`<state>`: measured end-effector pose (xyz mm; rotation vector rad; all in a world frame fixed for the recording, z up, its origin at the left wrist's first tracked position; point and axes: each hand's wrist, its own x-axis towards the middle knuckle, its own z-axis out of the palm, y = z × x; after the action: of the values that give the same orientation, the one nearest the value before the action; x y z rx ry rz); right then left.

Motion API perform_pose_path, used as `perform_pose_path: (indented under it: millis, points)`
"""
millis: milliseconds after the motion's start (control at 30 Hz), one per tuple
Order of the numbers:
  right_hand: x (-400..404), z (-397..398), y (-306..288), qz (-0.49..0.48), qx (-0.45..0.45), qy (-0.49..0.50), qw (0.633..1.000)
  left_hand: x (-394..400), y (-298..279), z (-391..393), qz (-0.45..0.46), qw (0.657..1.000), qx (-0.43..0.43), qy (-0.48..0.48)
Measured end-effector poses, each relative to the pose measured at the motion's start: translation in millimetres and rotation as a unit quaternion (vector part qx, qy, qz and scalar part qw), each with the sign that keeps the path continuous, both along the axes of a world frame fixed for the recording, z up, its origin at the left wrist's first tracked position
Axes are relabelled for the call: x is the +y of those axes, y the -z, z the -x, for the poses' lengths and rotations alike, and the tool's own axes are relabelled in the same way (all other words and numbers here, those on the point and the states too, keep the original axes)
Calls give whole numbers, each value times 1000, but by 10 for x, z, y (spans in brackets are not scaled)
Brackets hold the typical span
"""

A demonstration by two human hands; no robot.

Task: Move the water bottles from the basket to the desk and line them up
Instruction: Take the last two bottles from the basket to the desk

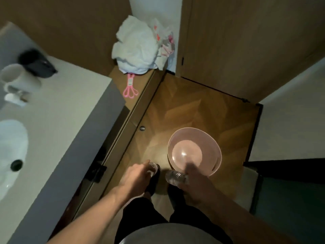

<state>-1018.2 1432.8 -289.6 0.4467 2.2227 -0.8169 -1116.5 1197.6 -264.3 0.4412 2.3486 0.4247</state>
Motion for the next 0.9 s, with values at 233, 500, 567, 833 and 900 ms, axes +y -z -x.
perform_pose_path:
  millis: [233,500,567,833,900]
  points:
    - [-625,97,-666,-26,-9,-200,979,-821,-537,-1237,-29,972,36,-232]
    - [-2149,-204,-1250,-74,79,-450,886,-1767,-1088,-2550,-26,876,94,-473]
    - [-2580,-399,-1323,-64,103,-502,857,-2094,-1178,-2926,-27,850,101,-517]
    - [-4503,-1519,-1760,3,229,-603,764,-3363,-1583,-4521,-11,754,155,-638]
    - [-4923,-1821,-1867,21,241,-630,738,-3647,-1637,-4922,-9,738,168,-654]
